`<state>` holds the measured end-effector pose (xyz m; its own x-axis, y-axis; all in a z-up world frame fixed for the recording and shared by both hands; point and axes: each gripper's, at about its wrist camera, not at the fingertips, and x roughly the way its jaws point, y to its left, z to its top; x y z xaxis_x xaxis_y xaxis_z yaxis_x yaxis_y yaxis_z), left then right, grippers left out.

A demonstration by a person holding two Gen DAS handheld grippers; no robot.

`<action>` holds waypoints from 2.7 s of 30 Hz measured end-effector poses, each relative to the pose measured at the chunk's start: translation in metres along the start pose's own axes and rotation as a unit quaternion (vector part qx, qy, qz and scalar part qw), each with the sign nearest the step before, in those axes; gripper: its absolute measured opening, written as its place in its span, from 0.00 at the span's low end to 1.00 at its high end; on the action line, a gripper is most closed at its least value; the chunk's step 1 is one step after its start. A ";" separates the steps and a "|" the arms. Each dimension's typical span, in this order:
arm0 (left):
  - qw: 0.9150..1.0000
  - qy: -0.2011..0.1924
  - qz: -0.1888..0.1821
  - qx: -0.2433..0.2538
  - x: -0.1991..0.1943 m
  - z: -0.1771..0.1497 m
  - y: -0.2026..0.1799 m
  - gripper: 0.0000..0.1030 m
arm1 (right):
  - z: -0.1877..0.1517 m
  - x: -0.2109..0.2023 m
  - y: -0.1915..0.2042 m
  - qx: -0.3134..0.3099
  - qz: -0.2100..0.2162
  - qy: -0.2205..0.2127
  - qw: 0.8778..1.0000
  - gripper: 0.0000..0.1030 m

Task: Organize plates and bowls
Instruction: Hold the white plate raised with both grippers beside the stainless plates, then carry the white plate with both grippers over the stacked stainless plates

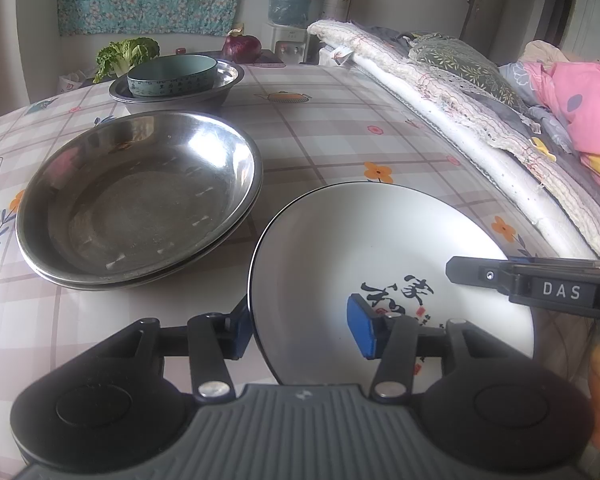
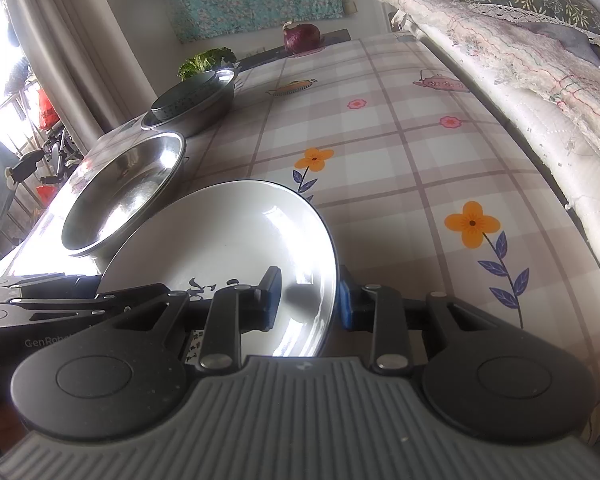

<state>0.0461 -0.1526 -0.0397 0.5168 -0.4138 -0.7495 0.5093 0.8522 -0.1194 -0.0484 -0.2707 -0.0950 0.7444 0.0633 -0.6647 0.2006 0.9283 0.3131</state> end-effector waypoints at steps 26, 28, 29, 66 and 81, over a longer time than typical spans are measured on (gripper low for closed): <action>1.000 0.017 0.004 0.011 -0.004 -0.002 -0.010 0.52 | 0.015 0.010 -0.007 0.005 0.019 0.004 1.000 0.31; 1.000 0.017 0.002 0.016 -0.006 -0.004 -0.011 0.52 | 0.022 0.017 -0.010 0.003 0.024 0.005 1.000 0.31; 1.000 0.017 0.003 0.017 -0.006 -0.004 -0.010 0.51 | 0.026 0.020 -0.011 0.002 0.027 0.005 1.000 0.31; 0.999 0.027 0.040 0.016 -0.008 0.002 0.004 0.49 | -0.003 0.003 0.011 0.005 0.021 0.017 1.000 0.30; 0.999 0.032 0.025 0.011 -0.004 0.004 0.004 0.57 | -0.008 0.000 0.018 -0.029 0.003 0.015 0.999 0.30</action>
<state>0.0484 -0.1487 -0.0347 0.4976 -0.3490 -0.7941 0.4994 0.8638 -0.0667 -0.0502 -0.2511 -0.0946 0.7256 0.0786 -0.6836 0.1590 0.9474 0.2777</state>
